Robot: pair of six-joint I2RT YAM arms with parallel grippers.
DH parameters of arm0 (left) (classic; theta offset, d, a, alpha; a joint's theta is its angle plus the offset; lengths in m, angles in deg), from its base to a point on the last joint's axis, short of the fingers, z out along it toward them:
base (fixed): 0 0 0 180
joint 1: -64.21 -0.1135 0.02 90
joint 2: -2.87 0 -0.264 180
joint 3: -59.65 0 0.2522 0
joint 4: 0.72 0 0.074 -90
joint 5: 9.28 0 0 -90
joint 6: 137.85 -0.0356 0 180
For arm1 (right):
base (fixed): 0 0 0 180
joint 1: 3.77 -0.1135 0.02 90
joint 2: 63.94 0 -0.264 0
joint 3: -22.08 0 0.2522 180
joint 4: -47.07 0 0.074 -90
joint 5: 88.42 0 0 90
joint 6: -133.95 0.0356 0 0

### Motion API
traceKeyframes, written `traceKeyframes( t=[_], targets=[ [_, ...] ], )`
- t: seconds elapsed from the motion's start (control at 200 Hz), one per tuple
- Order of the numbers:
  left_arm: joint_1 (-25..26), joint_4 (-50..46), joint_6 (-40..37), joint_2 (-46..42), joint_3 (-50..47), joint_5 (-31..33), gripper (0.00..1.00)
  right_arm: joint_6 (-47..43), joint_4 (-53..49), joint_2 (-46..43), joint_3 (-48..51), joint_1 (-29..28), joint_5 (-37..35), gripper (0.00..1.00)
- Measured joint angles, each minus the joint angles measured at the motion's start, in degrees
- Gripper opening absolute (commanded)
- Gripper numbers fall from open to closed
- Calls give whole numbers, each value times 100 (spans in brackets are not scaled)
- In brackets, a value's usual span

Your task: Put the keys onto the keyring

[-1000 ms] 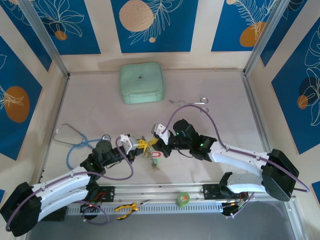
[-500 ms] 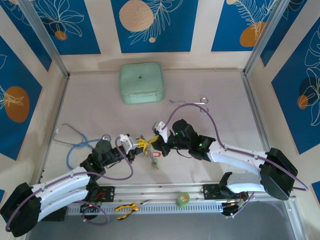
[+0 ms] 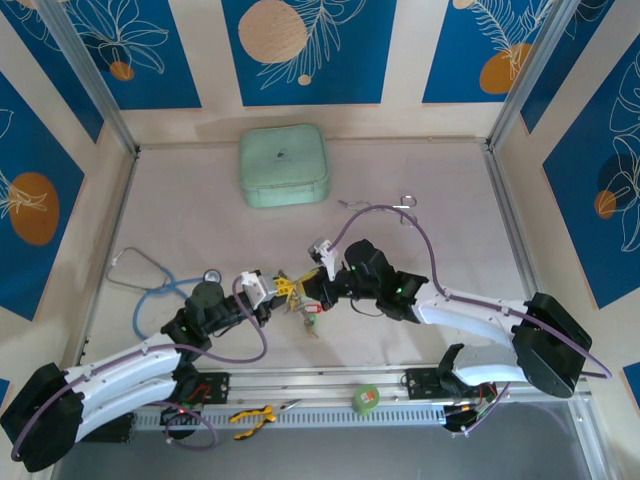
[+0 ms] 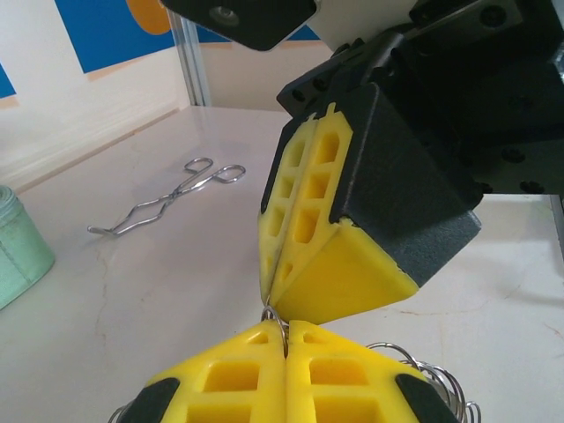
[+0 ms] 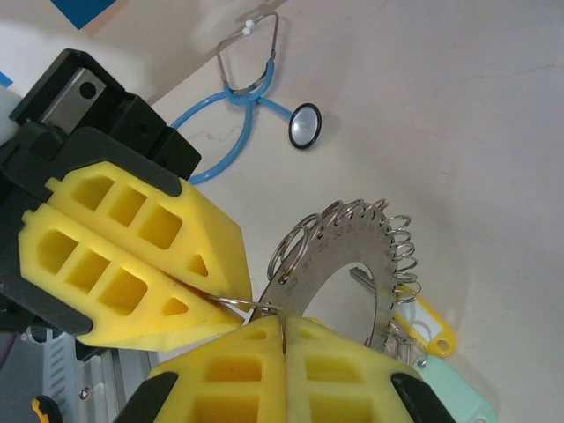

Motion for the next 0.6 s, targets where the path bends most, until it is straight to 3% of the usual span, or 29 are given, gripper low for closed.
traceKeyframes(
  t=[0.6],
  targets=[
    [11, 682, -160, 59, -315, 66, 0, 1038, 535, 162, 177, 127, 459, 0]
  ],
)
